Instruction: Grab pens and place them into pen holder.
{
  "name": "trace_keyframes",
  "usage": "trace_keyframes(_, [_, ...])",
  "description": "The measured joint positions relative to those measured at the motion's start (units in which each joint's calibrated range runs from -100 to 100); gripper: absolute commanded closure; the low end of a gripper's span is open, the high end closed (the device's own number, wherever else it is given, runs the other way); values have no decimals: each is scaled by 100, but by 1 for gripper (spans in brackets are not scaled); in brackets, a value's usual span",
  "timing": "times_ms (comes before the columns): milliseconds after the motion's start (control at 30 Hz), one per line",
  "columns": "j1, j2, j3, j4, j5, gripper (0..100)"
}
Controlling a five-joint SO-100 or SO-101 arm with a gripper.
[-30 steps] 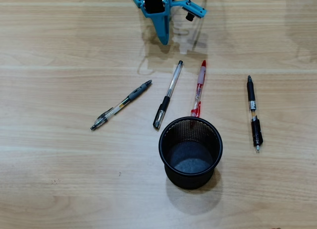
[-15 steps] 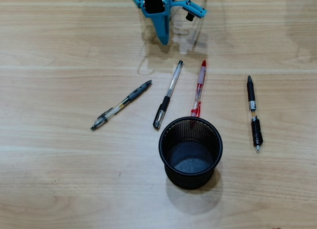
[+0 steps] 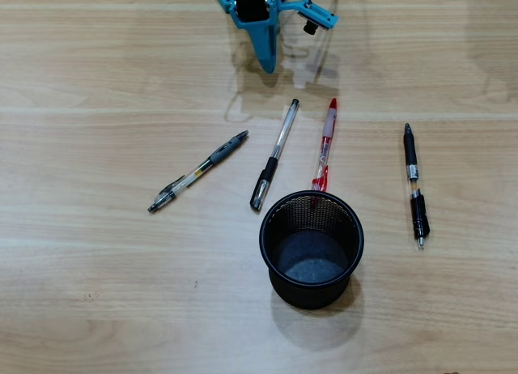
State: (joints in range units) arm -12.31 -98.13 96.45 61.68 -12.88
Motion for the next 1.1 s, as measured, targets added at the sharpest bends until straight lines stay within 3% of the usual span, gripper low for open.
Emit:
trace_keyframes(833, [0,25,-18,0,0,98])
trace_keyframes(1100, [-9,1459,-1633,0,0,98])
